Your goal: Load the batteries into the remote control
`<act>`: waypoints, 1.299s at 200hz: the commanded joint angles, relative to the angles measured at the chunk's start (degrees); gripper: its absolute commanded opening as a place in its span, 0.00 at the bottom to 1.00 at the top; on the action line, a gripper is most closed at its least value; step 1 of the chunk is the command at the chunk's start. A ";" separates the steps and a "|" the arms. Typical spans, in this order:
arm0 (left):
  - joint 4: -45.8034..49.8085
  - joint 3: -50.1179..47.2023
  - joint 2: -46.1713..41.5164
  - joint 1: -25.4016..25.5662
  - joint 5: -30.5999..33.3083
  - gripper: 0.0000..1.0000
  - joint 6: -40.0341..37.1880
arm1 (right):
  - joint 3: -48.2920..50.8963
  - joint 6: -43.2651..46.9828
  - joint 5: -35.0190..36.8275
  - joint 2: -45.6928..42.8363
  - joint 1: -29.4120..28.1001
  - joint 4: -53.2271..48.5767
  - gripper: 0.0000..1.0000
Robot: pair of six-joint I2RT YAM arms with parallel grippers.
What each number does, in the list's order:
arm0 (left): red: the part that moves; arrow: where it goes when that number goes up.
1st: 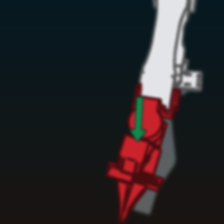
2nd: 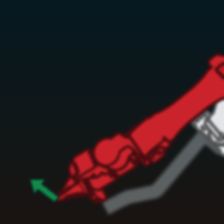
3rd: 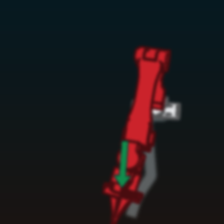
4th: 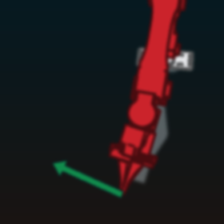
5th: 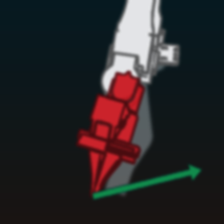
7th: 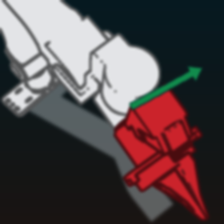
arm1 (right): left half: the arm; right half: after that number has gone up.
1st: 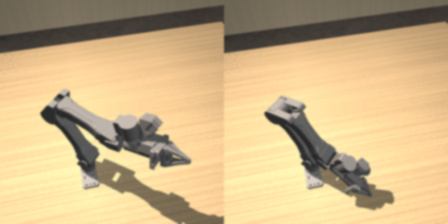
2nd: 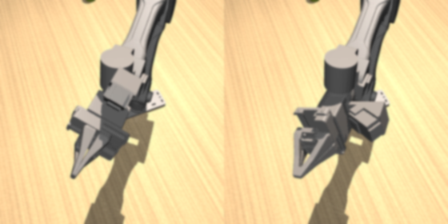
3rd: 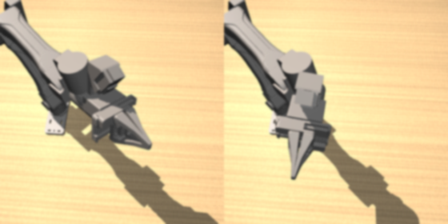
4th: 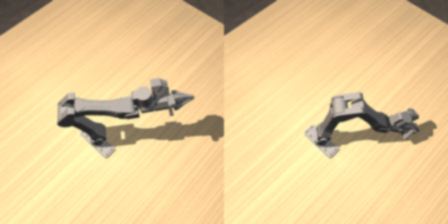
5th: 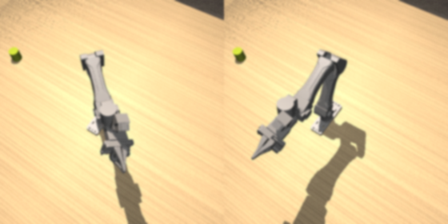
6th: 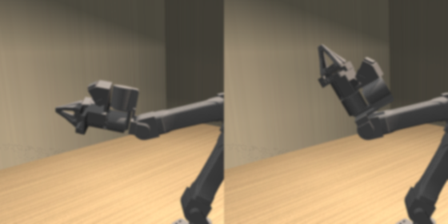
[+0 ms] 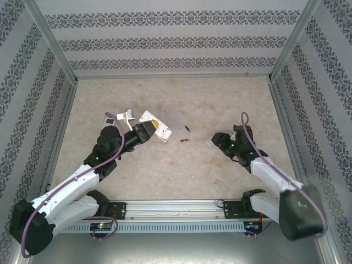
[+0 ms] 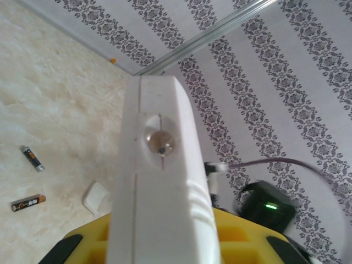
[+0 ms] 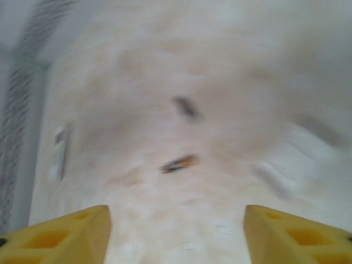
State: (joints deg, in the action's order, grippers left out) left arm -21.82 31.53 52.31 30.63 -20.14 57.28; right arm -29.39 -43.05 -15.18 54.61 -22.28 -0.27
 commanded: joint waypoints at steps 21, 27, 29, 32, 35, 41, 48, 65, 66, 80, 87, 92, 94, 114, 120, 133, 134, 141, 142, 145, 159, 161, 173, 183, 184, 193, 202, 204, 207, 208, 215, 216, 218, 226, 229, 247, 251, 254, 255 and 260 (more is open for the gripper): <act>-2.78 -0.12 1.03 -0.17 -1.66 0.10 -0.52 | -12.74 36.89 7.73 -1.08 -23.55 0.37 0.93; -3.15 -0.08 1.18 -0.12 -2.04 0.10 -0.38 | -14.91 40.05 8.84 0.79 -25.64 -0.78 0.95; -3.23 -0.09 1.27 -0.09 -2.10 0.10 -0.34 | -15.66 40.69 9.20 1.47 -26.17 -1.15 0.96; -3.47 -0.21 1.29 -0.12 -2.30 0.10 -0.18 | -16.64 41.50 9.81 2.52 -26.75 -1.54 0.97; -3.66 -0.19 1.38 -0.13 -2.56 0.10 -0.07 | -17.65 42.16 10.28 3.57 -27.17 -1.90 0.97; -4.03 -0.23 1.44 -0.05 -2.95 0.10 0.09 | -19.47 42.65 10.47 5.66 -27.42 -2.26 0.98; -4.26 -0.18 1.47 -0.05 -3.22 0.10 0.14 | -21.18 43.02 10.71 7.89 -27.45 -2.24 0.98; -4.07 -0.22 1.10 0.00 -3.69 0.10 0.16 | -24.08 44.06 9.39 12.24 -27.46 -1.00 0.97; -4.09 -0.23 1.02 0.07 -3.73 0.10 0.14 | -24.24 44.21 9.12 12.48 -27.46 -0.98 0.97; -3.29 -0.19 0.58 0.05 -3.32 0.09 0.25 | -26.09 45.88 4.48 15.60 -27.55 -0.61 0.93; -2.97 -0.24 0.35 0.00 -3.16 0.09 0.53 | -26.98 46.22 2.02 17.10 -27.60 -0.82 0.91; -2.95 -0.22 0.25 -0.02 -3.08 0.10 0.70 | -27.48 46.37 0.52 18.05 -27.64 -0.99 0.89; -2.94 -0.23 0.25 -0.04 -3.09 0.09 0.72 | -27.63 46.36 0.09 18.38 -27.64 -1.03 0.89; -3.22 -0.06 0.24 -0.01 -3.53 0.10 1.37 | -29.04 46.78 -2.20 20.81 -27.81 -2.37 0.81; -3.25 0.07 0.25 -0.02 -3.58 0.09 1.43 | -29.22 47.10 -2.47 21.18 -27.90 -2.54 0.79; -3.34 0.09 0.46 -0.02 -3.81 0.10 1.49 | -29.31 47.14 -1.62 21.41 -27.88 -2.44 0.65; -3.33 0.06 0.49 0.01 -3.83 0.10 1.51 | -29.27 47.16 -1.52 21.41 -27.89 -2.45 0.64; -3.31 0.04 0.50 0.04 -3.81 0.10 1.36 | -29.25 47.18 -0.69 21.30 -27.99 -2.36 0.55; -3.31 0.03 0.46 0.04 -3.83 0.10 1.35 | -29.24 47.18 -0.62 21.27 -27.99 -2.41 0.54; -3.25 -0.01 0.40 0.01 -3.78 0.10 1.29 | -29.25 47.29 -0.22 21.25 -27.95 -2.52 0.51; -2.83 -0.14 0.11 -0.02 -3.75 0.13 1.05 | -28.96 49.02 0.93 20.56 -27.99 -3.18 0.41; -2.78 -0.22 0.03 0.01 -3.72 0.16 0.99 | -28.81 49.57 1.16 20.41 -27.99 -3.34 0.40; -1.01 -0.32 -1.28 -0.09 -3.12 0.49 -0.07 | -28.06 54.09 1.64 19.35 -27.99 -4.99 0.33; 3.69 0.42 -3.79 -0.37 -1.48 0.74 -2.60 | -27.38 59.27 2.56 18.22 -27.99 -7.70 0.32; 4.32 0.53 -4.06 -0.34 -1.26 0.75 -3.04 | -27.30 59.82 2.67 18.10 -27.95 -8.02 0.32; 11.93 1.91 -7.38 -0.42 2.32 0.85 -6.75 | -26.24 65.47 3.50 17.20 -27.77 -11.35 0.35; 21.24 3.83 -11.02 -0.44 7.51 0.88 -10.78 | -25.11 71.85 4.85 17.14 -27.55 -15.46 0.37; 23.28 4.25 -11.73 -0.43 8.66 0.89 -11.53 | -24.93 73.06 5.13 17.23 -27.55 -16.56 0.38; 26.01 4.92 -12.79 -0.44 10.19 0.89 -12.72 | -24.71 75.19 5.43 17.46 -27.47 -18.49 0.38; 26.82 5.11 -13.17 -0.46 10.95 0.89 -13.03 | -24.64 75.90 5.47 17.55 -27.42 -19.17 0.38; 33.22 6.39 -15.44 -0.47 15.05 0.90 -15.23 | -24.65 80.12 5.23 18.60 -27.13 -24.10 0.38; 34.25 6.64 -15.73 -0.48 15.58 0.90 -15.60 | -24.70 80.65 5.19 18.78 -27.16 -24.79 0.38; 35.81 6.97 -16.30 -0.48 16.58 0.91 -16.25 | -24.68 81.67 5.15 19.17 -27.12 -26.14 0.38; 41.48 8.00 -17.92 -0.48 19.81 0.92 -18.64 | -24.92 85.08 4.57 20.84 -27.24 -30.68 0.38; 43.30 8.34 -18.41 -0.53 20.47 0.93 -19.60 | -25.01 85.97 4.22 21.60 -27.35 -31.84 0.38; 49.13 8.44 -20.66 -0.53 21.35 0.96 -23.61 | -24.97 87.82 2.65 25.97 -28.43 -34.56 0.37; 49.46 8.04 -21.09 -0.54 21.01 0.97 -23.77 | -25.00 87.52 2.53 27.15 -28.68 -34.12 0.38; 49.55 7.57 -21.42 -0.50 20.69 0.97 -23.79 | -25.13 87.20 2.59 28.04 -28.88 -33.77 0.38; 49.48 7.45 -21.53 -0.54 20.59 0.97 -23.79 | -25.16 87.05 2.60 28.38 -28.96 -33.62 0.38; 49.24 6.66 -22.13 -0.52 19.89 0.98 -23.67 | -25.48 86.46 2.66 30.05 -29.09 -33.01 0.38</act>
State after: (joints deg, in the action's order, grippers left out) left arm 14.37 39.66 31.83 30.63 -4.08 40.73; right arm -55.31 37.15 -11.60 79.13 -50.06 -26.89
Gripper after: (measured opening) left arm 0.966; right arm 0.424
